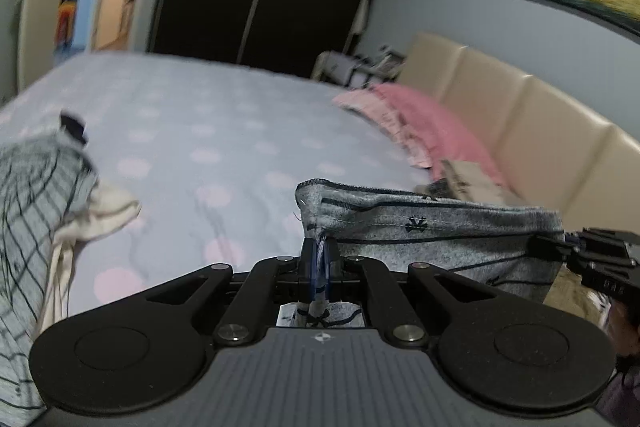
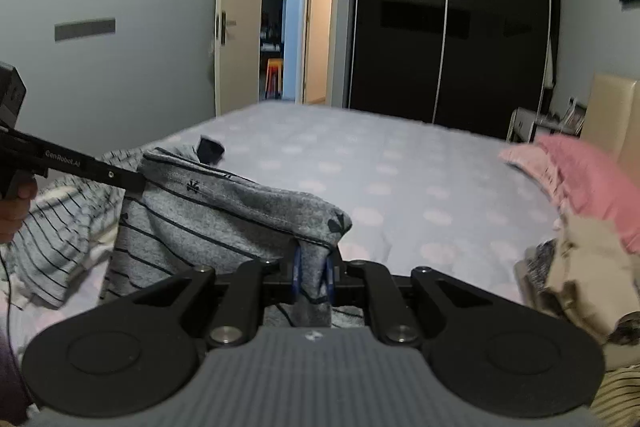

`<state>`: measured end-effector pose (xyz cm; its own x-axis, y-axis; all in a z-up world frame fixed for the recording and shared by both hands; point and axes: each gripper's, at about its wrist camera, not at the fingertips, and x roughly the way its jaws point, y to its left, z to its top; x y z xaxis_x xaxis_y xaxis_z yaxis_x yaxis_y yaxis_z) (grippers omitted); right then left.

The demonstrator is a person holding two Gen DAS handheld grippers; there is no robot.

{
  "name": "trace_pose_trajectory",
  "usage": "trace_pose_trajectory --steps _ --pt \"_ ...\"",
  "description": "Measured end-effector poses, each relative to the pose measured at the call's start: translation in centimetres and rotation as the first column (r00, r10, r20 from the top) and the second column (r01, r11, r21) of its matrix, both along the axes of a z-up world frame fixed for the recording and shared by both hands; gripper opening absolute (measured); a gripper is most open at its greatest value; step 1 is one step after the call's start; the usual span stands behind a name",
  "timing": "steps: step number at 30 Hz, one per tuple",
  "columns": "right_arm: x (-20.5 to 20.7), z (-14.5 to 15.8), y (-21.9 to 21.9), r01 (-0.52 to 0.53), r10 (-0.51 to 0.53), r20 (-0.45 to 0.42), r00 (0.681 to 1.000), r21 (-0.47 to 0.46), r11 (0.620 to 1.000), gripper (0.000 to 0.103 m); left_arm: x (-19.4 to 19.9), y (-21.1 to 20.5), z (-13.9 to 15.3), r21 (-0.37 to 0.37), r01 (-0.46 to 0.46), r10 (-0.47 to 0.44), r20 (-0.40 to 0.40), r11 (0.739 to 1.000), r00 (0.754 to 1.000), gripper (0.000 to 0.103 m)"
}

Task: Fold clothes
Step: 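Lift the garment edge with both tools and fold it over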

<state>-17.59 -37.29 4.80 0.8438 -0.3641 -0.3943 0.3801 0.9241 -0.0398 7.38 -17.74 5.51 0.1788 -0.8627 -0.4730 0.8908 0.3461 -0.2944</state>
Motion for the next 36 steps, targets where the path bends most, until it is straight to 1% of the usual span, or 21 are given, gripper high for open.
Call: trace_pose_trajectory --steps 4,6,9,12,14,16,18,22,25,30,35,36 --pt "-4.3 3.2 2.1 0.004 -0.003 0.054 0.999 -0.021 1.000 0.013 -2.5 2.4 3.0 -0.060 0.048 -0.046 0.044 0.997 0.998 0.002" --pt "-6.1 4.9 3.3 0.003 0.000 0.078 0.997 -0.034 0.999 0.013 -3.6 3.1 4.2 -0.074 0.070 -0.064 0.071 0.995 0.995 0.002" --pt "-7.8 6.9 4.6 0.003 0.002 0.089 0.996 -0.058 0.998 0.013 -4.5 3.1 5.7 -0.085 0.090 -0.081 0.103 0.992 0.991 0.002" --pt "-7.9 7.7 4.7 0.016 -0.011 0.080 0.997 -0.066 0.998 0.013 -4.6 1.9 6.0 -0.073 0.094 -0.085 0.118 0.993 0.989 0.002" --pt "-7.4 7.3 4.2 0.034 -0.030 0.067 0.997 -0.063 0.997 0.013 -4.1 0.3 5.2 -0.035 0.091 -0.086 0.112 0.995 0.990 0.002" --pt "-5.9 6.0 2.8 0.055 -0.053 0.039 0.998 -0.043 0.998 0.014 -3.2 -1.6 3.6 0.011 0.085 -0.086 0.099 0.996 0.991 0.002" --pt "-4.1 4.1 0.9 0.074 -0.074 0.005 0.997 -0.021 0.997 0.013 -2.1 -3.6 1.8 0.048 0.084 -0.088 0.083 0.995 0.993 0.002" --pt "0.0 -0.3 -3.5 0.120 -0.116 -0.073 0.991 0.057 0.991 0.013 -0.1 -7.9 -2.2 0.133 0.076 -0.085 0.057 0.988 0.995 0.002" --pt "2.1 -3.6 -6.5 0.156 -0.141 -0.135 0.981 0.108 0.982 0.013 1.2 -11.0 -5.2 0.188 0.073 -0.082 0.038 0.979 0.996 0.002" --pt "4.7 -8.4 -10.2 0.206 -0.169 -0.205 0.964 0.174 0.963 0.014 2.9 -13.8 -9.7 0.284 0.067 -0.071 0.002 0.956 0.997 0.002" --pt "7.1 -13.0 -12.8 0.253 -0.182 -0.281 0.942 0.242 0.937 0.014 4.6 -16.5 -14.3 0.378 0.065 -0.056 -0.034 0.924 0.998 0.002" --pt "7.7 -13.9 -13.0 0.259 -0.180 -0.302 0.936 0.246 0.934 0.014 4.8 -16.8 -14.7 0.382 0.063 -0.053 -0.038 0.922 0.998 0.002"
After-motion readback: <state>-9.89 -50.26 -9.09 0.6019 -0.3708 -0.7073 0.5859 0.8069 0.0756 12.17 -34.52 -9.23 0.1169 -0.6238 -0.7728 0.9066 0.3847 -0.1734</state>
